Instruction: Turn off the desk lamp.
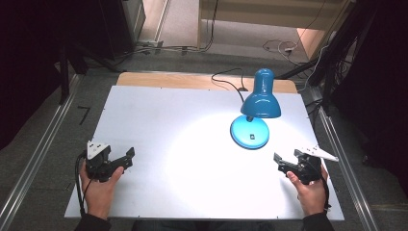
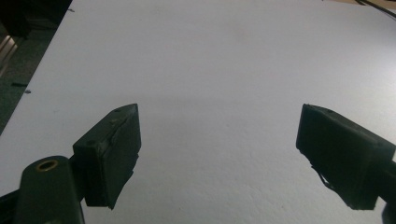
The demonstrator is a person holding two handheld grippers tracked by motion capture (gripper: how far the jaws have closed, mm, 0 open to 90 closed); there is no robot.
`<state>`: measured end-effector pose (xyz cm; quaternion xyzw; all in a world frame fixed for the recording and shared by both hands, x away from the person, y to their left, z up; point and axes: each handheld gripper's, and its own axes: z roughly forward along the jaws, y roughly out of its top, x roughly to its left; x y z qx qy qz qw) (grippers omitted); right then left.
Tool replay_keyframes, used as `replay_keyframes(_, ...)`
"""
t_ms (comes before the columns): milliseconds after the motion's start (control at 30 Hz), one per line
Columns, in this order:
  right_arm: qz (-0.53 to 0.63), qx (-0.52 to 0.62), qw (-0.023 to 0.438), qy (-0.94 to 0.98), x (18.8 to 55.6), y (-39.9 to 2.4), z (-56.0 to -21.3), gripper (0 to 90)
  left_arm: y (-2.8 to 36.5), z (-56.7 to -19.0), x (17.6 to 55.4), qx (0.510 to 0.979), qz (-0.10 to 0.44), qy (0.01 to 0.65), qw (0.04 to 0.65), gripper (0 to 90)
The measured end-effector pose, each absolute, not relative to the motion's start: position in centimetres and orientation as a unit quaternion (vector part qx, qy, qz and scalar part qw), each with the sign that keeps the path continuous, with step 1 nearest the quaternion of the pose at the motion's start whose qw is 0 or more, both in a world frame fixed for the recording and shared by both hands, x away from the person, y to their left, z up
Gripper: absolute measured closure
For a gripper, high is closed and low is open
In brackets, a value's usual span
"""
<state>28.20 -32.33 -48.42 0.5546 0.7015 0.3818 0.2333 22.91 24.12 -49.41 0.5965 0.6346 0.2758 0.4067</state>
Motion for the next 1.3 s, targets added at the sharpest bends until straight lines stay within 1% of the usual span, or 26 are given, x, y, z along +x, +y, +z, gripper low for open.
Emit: replay_keyframes(1300, 0.386, 0.539, 0.227, 0.713, 29.6, -30.3, -48.4, 14.0, 24.3, -49.4, 22.9, 0.596, 0.275, 0.634, 0.408, 15.1)
